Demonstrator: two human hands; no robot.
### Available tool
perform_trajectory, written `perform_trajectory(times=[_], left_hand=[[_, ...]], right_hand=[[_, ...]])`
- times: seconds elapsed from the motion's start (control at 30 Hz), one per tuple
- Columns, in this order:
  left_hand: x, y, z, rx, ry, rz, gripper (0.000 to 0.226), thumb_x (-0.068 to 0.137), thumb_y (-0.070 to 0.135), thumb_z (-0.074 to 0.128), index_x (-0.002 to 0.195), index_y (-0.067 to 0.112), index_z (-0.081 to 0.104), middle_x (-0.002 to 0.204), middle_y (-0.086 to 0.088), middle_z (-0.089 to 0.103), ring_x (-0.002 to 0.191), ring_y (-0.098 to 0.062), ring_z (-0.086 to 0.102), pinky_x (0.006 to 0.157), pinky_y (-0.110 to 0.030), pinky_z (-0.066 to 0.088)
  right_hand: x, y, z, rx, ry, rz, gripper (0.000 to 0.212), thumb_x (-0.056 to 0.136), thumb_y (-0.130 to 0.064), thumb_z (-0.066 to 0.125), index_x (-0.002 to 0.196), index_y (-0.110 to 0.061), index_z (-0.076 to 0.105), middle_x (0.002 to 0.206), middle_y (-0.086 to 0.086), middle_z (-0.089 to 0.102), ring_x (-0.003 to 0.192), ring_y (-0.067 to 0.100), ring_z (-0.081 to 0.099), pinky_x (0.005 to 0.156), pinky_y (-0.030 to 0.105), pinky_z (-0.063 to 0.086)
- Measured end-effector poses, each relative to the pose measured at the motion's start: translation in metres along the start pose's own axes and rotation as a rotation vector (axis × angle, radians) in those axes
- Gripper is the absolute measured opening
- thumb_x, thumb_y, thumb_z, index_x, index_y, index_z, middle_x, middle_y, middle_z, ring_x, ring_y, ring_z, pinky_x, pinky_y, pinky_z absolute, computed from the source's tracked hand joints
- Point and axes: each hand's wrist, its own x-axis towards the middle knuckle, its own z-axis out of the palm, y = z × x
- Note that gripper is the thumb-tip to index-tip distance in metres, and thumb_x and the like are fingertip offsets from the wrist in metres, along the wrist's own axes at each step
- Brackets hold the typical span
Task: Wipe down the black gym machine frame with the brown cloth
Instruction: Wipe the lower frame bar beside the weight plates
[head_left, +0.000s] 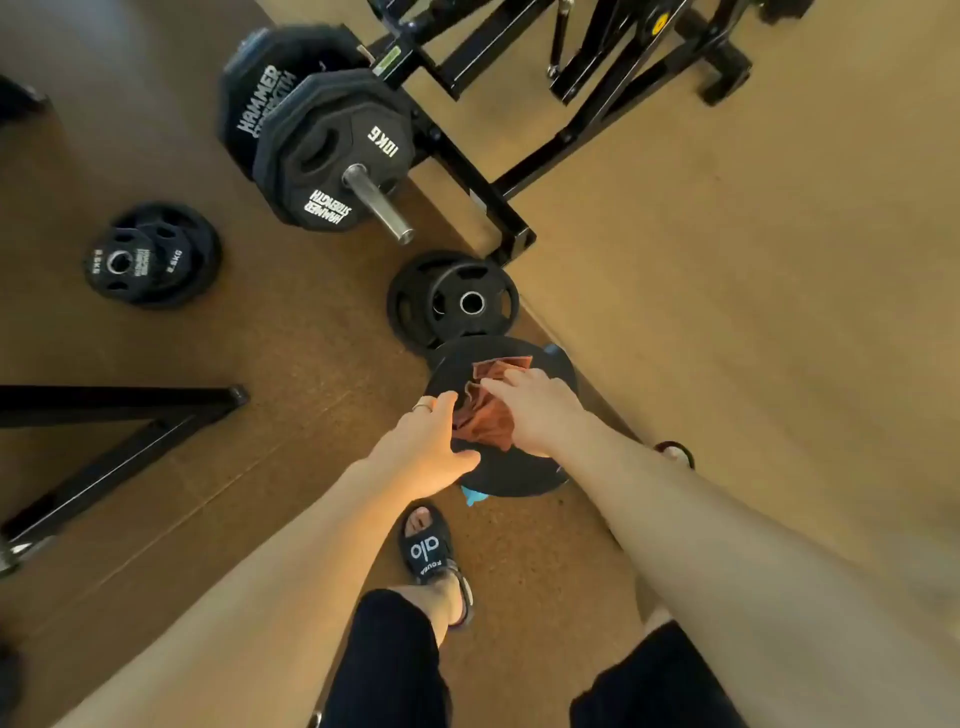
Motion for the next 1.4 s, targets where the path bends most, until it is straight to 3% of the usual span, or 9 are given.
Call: perform_trajectory(times=[0.13, 0.3, 0.4, 0.5, 0.73, 0.8, 0.9, 1.23, 1.4], left_hand=[[0.046, -0.007, 0.022, -0.062, -0.037, -0.087, 0.092, 0.095, 0.045, 0.067, 0.162, 0.022, 0.009, 0.166, -0.005, 0.025, 0.147, -0.028, 0.038, 0.115, -0.041, 0.042], [0.076, 0.001, 0.036, -0.14, -0.048, -0.145, 0.096, 0.092, 0.041, 0.072, 0.162, 0.025, 0.009, 0.163, -0.002, 0.031, 0.145, -0.024, 0.041, 0.115, -0.043, 0.043], [0.076, 0.021, 0.025, -0.151, -0.056, -0.161, 0.099, 0.09, 0.039, 0.074, 0.162, 0.026, 0.008, 0.162, -0.002, 0.032, 0.144, -0.024, 0.041, 0.115, -0.044, 0.042], [0.07, 0.06, -0.002, -0.148, -0.028, -0.114, 0.099, 0.089, 0.037, 0.076, 0.161, 0.035, 0.008, 0.162, 0.0, 0.032, 0.144, -0.024, 0.042, 0.115, -0.044, 0.042], [0.056, 0.205, -0.094, -0.23, 0.084, 0.01, 0.086, 0.088, 0.027, 0.076, 0.157, 0.032, 0.025, 0.149, 0.001, 0.043, 0.132, -0.021, 0.051, 0.108, -0.037, 0.045], [0.05, 0.253, -0.118, -0.303, 0.103, 0.042, 0.077, 0.087, 0.019, 0.076, 0.15, 0.03, 0.033, 0.135, 0.003, 0.052, 0.122, -0.018, 0.057, 0.104, -0.036, 0.05], [0.038, 0.325, -0.15, -0.448, 0.149, 0.063, 0.062, 0.087, 0.012, 0.075, 0.135, 0.031, 0.041, 0.116, 0.004, 0.062, 0.105, -0.013, 0.064, 0.093, -0.037, 0.057], [0.013, 0.484, -0.23, -0.593, 0.295, 0.155, 0.018, 0.093, 0.02, 0.065, 0.109, 0.022, 0.057, 0.105, -0.004, 0.064, 0.101, -0.018, 0.062, 0.075, -0.025, 0.044], [0.027, 0.509, -0.259, -0.717, 0.326, 0.115, 0.031, 0.097, 0.025, 0.065, 0.123, 0.016, 0.05, 0.114, -0.005, 0.06, 0.099, -0.013, 0.061, 0.069, -0.023, 0.045]], right_hand=[[0.049, 0.008, 0.026, -0.35, -0.021, -0.203, 0.081, 0.089, -0.038, 0.078, 0.156, -0.034, 0.033, 0.166, 0.006, 0.027, 0.155, 0.034, 0.015, 0.126, 0.056, 0.016], [0.071, 0.028, 0.027, -0.429, 0.032, -0.286, 0.055, 0.089, -0.037, 0.075, 0.138, -0.023, 0.054, 0.139, 0.005, 0.059, 0.135, 0.03, 0.049, 0.122, 0.055, 0.022], [0.056, 0.052, 0.009, -0.013, -0.006, -0.187, 0.019, 0.096, -0.026, 0.06, 0.114, -0.023, 0.056, 0.115, 0.005, 0.067, 0.112, 0.03, 0.061, 0.096, 0.04, 0.043], [0.028, 0.081, -0.03, 0.466, -0.104, -0.037, 0.01, 0.093, -0.022, 0.058, 0.095, -0.024, 0.048, 0.09, -0.002, 0.059, 0.085, 0.021, 0.059, 0.061, 0.03, 0.039], [-0.048, 0.169, -0.161, 0.996, -0.067, 0.007, 0.035, 0.079, -0.022, 0.067, 0.112, -0.027, 0.057, 0.11, 0.0, 0.062, 0.1, 0.018, 0.059, 0.087, 0.035, 0.052], [-0.071, 0.202, -0.203, 1.034, -0.059, -0.039, 0.025, 0.088, -0.015, 0.066, 0.111, -0.022, 0.061, 0.108, 0.004, 0.064, 0.098, 0.018, 0.06, 0.082, 0.028, 0.051], [-0.108, 0.25, -0.266, 1.092, -0.03, -0.08, 0.014, 0.092, -0.015, 0.063, 0.104, -0.021, 0.063, 0.11, 0.013, 0.067, 0.106, 0.028, 0.065, 0.088, 0.035, 0.055], [-0.17, 0.344, -0.395, 1.008, 0.259, -0.131, 0.03, 0.091, -0.03, 0.066, 0.121, -0.031, 0.059, 0.12, -0.001, 0.062, 0.114, 0.021, 0.058, 0.105, 0.047, 0.05], [-0.165, 0.368, -0.43, 0.904, 0.377, -0.163, 0.029, 0.1, -0.03, 0.06, 0.129, -0.024, 0.063, 0.115, -0.009, 0.06, 0.11, 0.013, 0.056, 0.101, 0.036, 0.047]])
